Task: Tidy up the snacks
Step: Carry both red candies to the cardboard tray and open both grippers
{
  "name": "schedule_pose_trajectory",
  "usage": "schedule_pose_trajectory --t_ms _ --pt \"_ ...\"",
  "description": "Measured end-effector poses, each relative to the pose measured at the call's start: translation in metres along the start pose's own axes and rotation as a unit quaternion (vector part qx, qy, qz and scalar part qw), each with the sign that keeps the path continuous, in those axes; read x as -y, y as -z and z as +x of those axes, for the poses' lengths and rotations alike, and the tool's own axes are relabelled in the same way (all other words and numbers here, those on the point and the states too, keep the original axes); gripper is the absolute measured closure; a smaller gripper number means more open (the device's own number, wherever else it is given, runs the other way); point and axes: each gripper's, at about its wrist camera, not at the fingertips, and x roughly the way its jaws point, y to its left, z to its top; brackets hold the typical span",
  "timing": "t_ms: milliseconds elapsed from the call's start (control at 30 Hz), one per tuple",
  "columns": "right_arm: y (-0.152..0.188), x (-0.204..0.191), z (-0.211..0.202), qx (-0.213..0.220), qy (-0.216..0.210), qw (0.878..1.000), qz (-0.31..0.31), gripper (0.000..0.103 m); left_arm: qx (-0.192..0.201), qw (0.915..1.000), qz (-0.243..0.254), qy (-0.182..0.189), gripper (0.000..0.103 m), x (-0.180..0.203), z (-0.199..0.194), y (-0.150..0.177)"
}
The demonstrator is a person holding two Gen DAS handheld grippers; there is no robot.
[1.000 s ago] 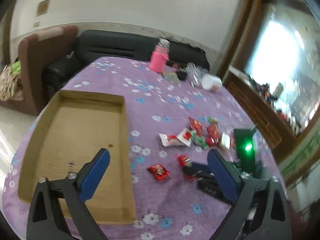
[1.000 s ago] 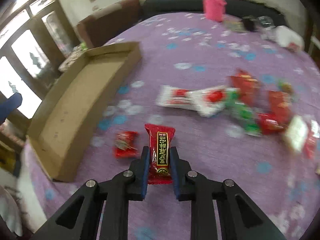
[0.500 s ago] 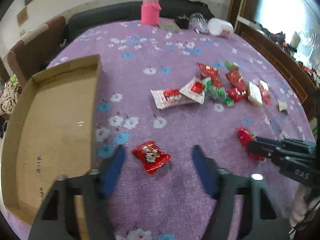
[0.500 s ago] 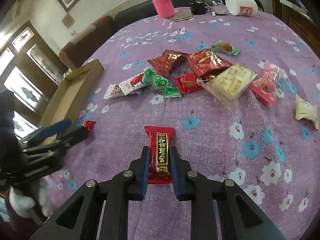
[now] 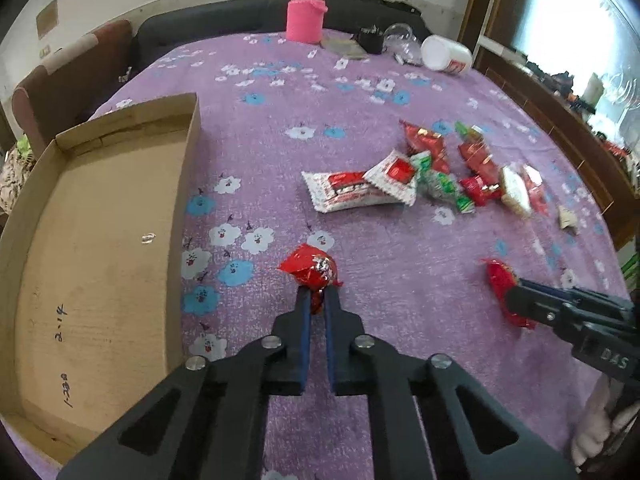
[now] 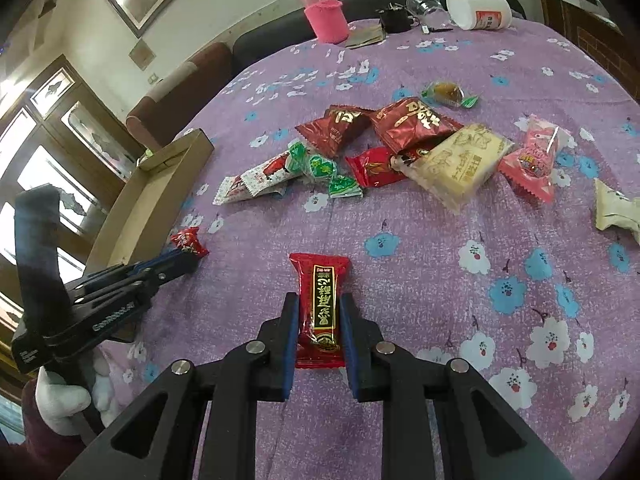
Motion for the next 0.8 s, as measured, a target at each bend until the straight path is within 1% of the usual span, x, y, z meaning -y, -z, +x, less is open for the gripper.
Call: schedule_pose_trajectory --t_ms 133,200,233,267,333,400,467,533,567,600,633,667,700,800 --pt "0.001 -0.004 -0.01 0.014 0.004 1.0 0.0 0.082 0.01 0.9998 -0.006 0.015 0.097 -0.004 -0.009 0.0" --pt "0.001 -0.006 -0.015 0.016 0.005 1.0 -0.001 0.082 0.011 0.9997 -0.006 0.021 0.091 -0.005 -0.01 0.001" --pt "0.002 -0.008 -0.017 0.02 0.007 1.0 -0.002 0.082 0.008 0.9997 -0.009 0.022 0.078 -0.007 -0.01 0.001" --pt "0.002 -0.008 -0.019 0.022 0.008 1.0 -0.002 0.082 0.005 0.9996 -0.015 0.024 0.06 -0.008 -0.009 0.001" --pt "0.004 -0.011 -0.022 0.024 0.005 1.0 0.0 0.082 0.008 0.9995 -0.019 0.022 0.045 -0.009 -0.008 0.0" --pt "0.007 -0.015 -0.024 0.025 0.006 1.0 -0.003 0.082 0.013 0.9998 -0.016 0.008 0.045 -0.009 -0.006 -0.002" --pt "0.009 -0.017 -0.026 0.025 0.007 1.0 -0.005 0.082 0.008 0.9999 -0.011 0.001 0.043 -0.007 -0.001 -0.006" --pt "0.011 -0.018 -0.027 0.025 0.005 1.0 -0.005 0.082 -0.004 1.0 -0.001 -0.007 0.043 -0.003 0.008 -0.007" --pt "0.012 -0.019 -0.029 0.027 0.003 1.0 -0.004 0.082 0.0 0.9997 0.014 -0.02 0.047 0.002 0.01 -0.007" --pt "0.013 -0.019 -0.031 0.029 0.002 1.0 -0.005 0.082 -0.003 0.9993 0.024 -0.027 0.053 0.006 0.013 -0.005" --pt "0.013 -0.019 -0.032 0.031 0.002 0.999 -0.005 0.082 0.0 0.9979 0.039 -0.052 0.07 0.011 0.015 -0.003" --pt "0.014 -0.02 -0.034 0.033 0.002 0.999 -0.005 0.082 0.005 0.997 0.046 -0.061 0.086 0.012 0.015 -0.001" --pt "0.015 -0.019 -0.036 0.035 0.002 0.999 -0.004 0.082 0.007 0.9971 0.048 -0.058 0.089 0.013 0.013 0.0" --pt "0.016 -0.018 -0.039 0.038 -0.001 0.999 -0.002 0.082 0.016 0.9988 0.033 -0.032 0.09 0.008 0.003 0.001"
